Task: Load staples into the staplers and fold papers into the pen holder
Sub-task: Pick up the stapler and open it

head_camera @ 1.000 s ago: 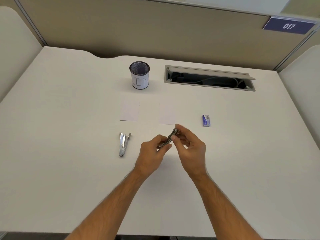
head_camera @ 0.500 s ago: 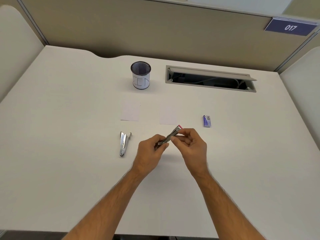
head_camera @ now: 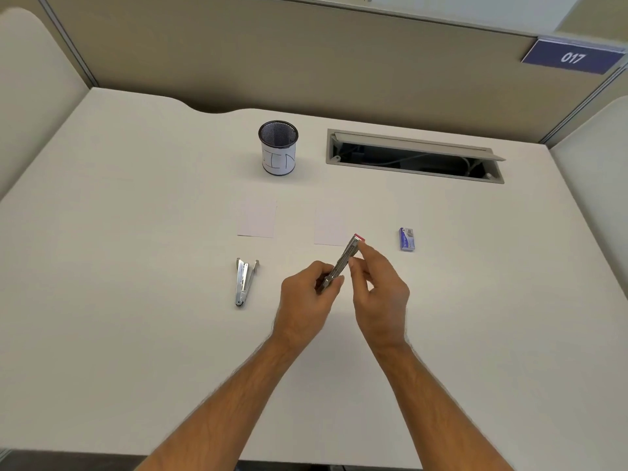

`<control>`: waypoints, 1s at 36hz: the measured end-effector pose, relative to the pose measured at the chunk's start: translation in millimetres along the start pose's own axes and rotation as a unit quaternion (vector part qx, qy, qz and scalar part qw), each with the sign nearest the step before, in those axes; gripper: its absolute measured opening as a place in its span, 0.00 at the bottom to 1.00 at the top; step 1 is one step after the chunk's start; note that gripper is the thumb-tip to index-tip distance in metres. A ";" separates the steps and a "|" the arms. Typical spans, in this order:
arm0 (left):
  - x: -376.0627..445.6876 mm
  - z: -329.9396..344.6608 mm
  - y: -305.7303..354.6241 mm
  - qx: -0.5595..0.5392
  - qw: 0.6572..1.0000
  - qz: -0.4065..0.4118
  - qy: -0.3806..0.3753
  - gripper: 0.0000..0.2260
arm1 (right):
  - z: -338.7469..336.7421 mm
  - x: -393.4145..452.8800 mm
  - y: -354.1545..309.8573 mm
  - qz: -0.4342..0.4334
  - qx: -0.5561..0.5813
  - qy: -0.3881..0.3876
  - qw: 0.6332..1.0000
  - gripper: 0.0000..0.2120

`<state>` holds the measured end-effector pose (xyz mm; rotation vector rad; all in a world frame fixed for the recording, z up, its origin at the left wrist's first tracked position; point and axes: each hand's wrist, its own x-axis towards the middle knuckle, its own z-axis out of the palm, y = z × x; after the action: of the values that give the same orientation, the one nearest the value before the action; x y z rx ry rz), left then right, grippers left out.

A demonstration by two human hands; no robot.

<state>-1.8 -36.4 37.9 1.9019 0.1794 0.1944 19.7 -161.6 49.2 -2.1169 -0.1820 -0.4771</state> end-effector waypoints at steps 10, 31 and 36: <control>1.2 -0.8 14.2 0.050 0.998 0.030 0.003 0.03 | -5.7 6.2 16.7 -0.095 -0.084 0.005 0.992 0.13; 6.7 -2.7 13.9 0.074 0.996 0.045 0.000 0.03 | -19.6 21.5 29.3 -0.159 -0.124 -0.072 0.977 0.04; 7.0 -3.7 12.8 0.065 0.997 0.031 0.010 0.04 | -20.3 13.5 21.4 -0.158 -0.100 -0.078 0.979 0.06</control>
<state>4.6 -35.6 51.6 2.0379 0.1500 0.2485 33.2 -191.1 48.2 -2.3353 -0.5875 -0.5325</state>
